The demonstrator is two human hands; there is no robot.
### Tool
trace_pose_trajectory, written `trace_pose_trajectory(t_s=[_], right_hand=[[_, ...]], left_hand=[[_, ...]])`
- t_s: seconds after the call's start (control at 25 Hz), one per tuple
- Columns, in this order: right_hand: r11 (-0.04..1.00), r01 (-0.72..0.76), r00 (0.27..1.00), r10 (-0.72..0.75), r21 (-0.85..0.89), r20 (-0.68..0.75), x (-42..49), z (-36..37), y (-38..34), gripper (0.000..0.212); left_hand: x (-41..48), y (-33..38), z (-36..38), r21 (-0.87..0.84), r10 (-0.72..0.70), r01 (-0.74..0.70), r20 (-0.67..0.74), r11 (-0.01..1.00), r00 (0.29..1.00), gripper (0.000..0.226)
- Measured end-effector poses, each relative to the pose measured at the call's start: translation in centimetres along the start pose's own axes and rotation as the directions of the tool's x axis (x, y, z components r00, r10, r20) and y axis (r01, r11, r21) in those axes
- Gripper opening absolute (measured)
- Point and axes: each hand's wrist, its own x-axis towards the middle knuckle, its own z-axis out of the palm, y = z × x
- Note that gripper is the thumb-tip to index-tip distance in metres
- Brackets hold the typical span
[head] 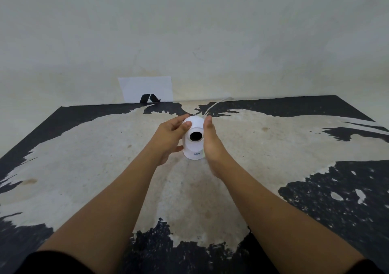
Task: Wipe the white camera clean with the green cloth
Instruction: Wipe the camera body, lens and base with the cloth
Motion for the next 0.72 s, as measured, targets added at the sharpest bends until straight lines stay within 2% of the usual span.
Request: trace_pose_trajectory(t_s=[0.12, 0.2, 0.28, 0.36, 0.48, 0.6, 0.72], right_hand=[[0.953, 0.182, 0.981, -0.192, -0.241, -0.016, 0.2, 1.0, -1.3, 0.084], [0.867, 0.275, 0.955, -0.296, -0.415, 0.015, 0.3, 1.2, -0.8, 0.074], [0.861, 0.312, 0.941, -0.337, -0.402, 0.008, 0.4, 0.9, 0.1, 0.07], [0.941, 0.24, 0.964, -0.26, -0.238, -0.056, 0.3, 0.8, 0.5, 0.07], [1.0, 0.026, 0.988, -0.027, -0.005, -0.149, 0.5, 1.6, 0.3, 0.071], [0.996, -0.083, 0.985, 0.087, 0.028, -0.149, 0.4, 1.5, 0.2, 0.073], [0.997, -0.06, 0.991, 0.054, -0.046, -0.12, 0.6, 0.9, -0.4, 0.074]], left_hand=[[0.1, -0.1, -0.1, 0.012, 0.011, -0.011, 0.032, 1.0, 0.999, 0.025], [0.1, -0.2, -0.2, 0.004, 0.003, -0.003, 0.045, 1.0, 0.999, 0.028], [0.1, -0.2, -0.2, -0.017, -0.013, 0.013, 0.025, 1.0, 1.0, 0.028], [0.1, -0.3, -0.1, -0.023, -0.012, 0.013, 0.013, 1.0, 1.0, 0.026], [0.2, -0.4, -0.1, -0.025, -0.025, 0.025, -0.004, 0.999, 1.0, 0.018], [0.1, -0.2, 0.1, -0.019, -0.049, 0.049, -0.012, 0.999, 0.999, 0.016], [0.0, -0.1, 0.2, -0.035, -0.07, 0.069, -0.018, 0.997, 0.997, 0.017]])
